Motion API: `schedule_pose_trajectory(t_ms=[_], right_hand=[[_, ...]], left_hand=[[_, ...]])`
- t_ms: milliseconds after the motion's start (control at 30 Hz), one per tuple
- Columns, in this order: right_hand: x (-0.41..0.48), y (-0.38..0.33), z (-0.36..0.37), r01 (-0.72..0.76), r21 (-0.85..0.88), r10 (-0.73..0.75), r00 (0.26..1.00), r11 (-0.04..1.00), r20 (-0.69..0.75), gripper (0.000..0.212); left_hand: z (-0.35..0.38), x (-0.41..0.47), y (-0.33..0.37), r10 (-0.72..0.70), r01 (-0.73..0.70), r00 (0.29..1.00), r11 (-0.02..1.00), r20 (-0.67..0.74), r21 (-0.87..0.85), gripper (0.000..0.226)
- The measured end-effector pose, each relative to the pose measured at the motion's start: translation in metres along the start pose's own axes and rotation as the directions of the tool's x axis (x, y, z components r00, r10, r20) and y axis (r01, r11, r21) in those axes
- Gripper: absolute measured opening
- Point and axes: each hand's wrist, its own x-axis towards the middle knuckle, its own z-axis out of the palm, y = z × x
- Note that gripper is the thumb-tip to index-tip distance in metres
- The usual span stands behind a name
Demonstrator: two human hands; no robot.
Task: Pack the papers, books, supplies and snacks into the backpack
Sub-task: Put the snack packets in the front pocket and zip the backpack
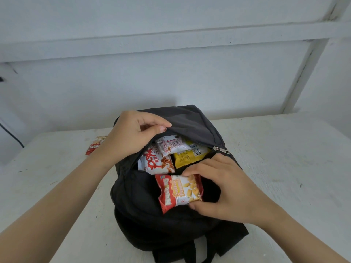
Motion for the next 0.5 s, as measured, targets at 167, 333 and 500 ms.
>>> schedule_pose_trajectory(t_ms=[167,333,500], right_hand=[[0.007,-0.002,-0.004,-0.172,-0.167,0.112,0.942,0.971,-0.316,0.046],[0.024,-0.008,0.002,-0.263,-0.288,0.138,0.911,0.921,-0.389,0.047],[0.043,-0.027,0.014,-0.47,-0.261,0.29,0.806,0.843,-0.516,0.044]], left_hand=[[-0.001,0.003,0.004,-0.005,0.004,0.998,1.0,-0.068,-0.009,0.026],[0.0,0.004,0.005,-0.006,0.006,0.998,1.0,-0.061,-0.015,0.028],[-0.001,0.004,0.005,0.004,-0.007,0.999,0.999,-0.054,-0.045,0.031]])
